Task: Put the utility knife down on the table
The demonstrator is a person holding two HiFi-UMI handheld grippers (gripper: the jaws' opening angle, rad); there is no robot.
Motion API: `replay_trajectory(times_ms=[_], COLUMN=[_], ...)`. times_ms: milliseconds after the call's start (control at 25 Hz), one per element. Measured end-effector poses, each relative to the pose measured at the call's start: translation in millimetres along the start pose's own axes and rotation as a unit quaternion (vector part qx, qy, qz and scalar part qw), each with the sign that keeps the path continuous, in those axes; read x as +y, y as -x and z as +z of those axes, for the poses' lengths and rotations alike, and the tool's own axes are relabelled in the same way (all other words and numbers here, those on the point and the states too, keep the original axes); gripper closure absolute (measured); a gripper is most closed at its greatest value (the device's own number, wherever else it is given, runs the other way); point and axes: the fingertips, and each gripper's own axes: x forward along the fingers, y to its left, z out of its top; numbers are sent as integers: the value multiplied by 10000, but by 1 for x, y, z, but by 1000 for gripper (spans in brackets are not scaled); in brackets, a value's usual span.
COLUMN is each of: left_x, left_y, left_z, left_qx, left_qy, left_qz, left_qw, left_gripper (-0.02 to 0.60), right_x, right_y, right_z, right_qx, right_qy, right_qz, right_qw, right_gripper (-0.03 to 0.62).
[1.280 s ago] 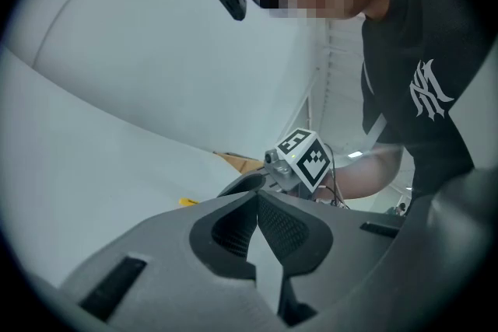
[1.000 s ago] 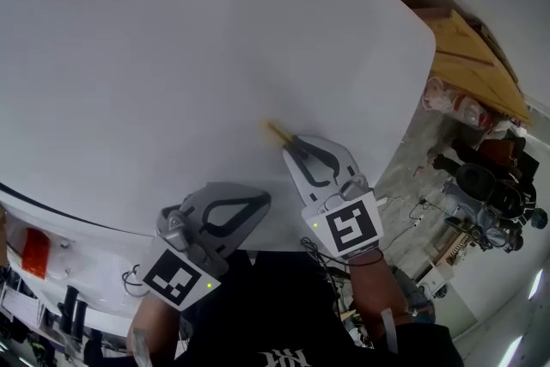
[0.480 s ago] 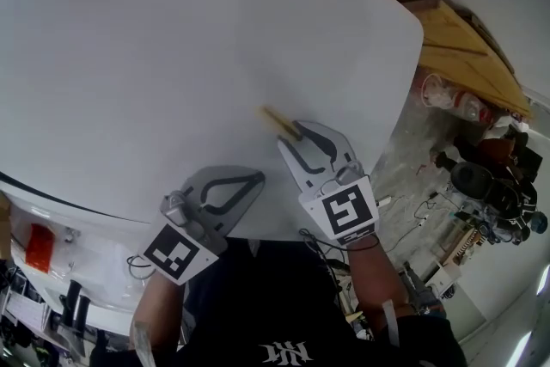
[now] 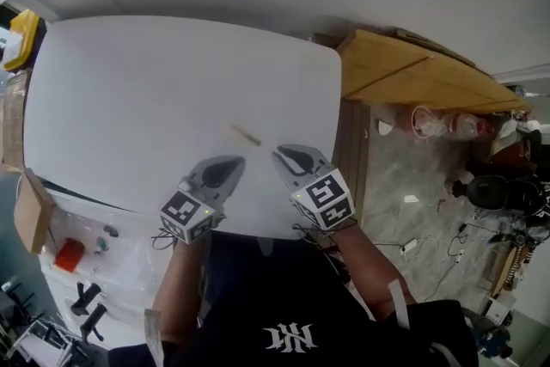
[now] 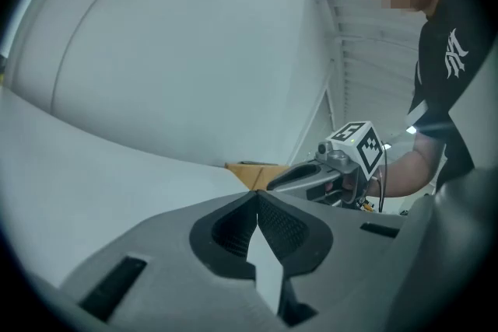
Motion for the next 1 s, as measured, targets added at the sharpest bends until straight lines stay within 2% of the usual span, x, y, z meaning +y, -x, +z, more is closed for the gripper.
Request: replay_trajectory(times_ms=[120, 200, 320, 480, 640, 760, 1000], left_x=[-56, -91, -137, -186, -225, -258, -289], left_y=[1, -1, -8, -6, 12, 35, 99], left_z=[32, 51, 71, 94, 119, 135, 123], left_qx=[-92, -233, -378, -437, -673, -831, -1013], left_qy=[-334, -516, -683, -1177, -1675, -1895, -2059], left_qz=[33, 48, 21, 28, -122, -226, -604], left_qw=[9994, 9984, 9969, 9921, 9835, 9781, 9714], left_gripper=[575, 575, 575, 575, 575, 575, 575], right_x=[-1, -6, -17, -15, 10, 42, 124], right_y=[68, 113, 171, 228, 265, 288, 316], right_z=[30, 50, 77, 105, 114, 114, 110], right_qx=[-688, -1267, -2102, -2897, -3218, -3365, -3564], right_qy=[31, 70, 196, 339, 527, 573, 680], right_qz=[-46, -82, -136, -114, -165, -253, -512], right_qw=[9976, 9919, 9774, 9564, 9452, 9396, 9304], right_gripper=[557, 561, 564, 568, 568, 568, 571])
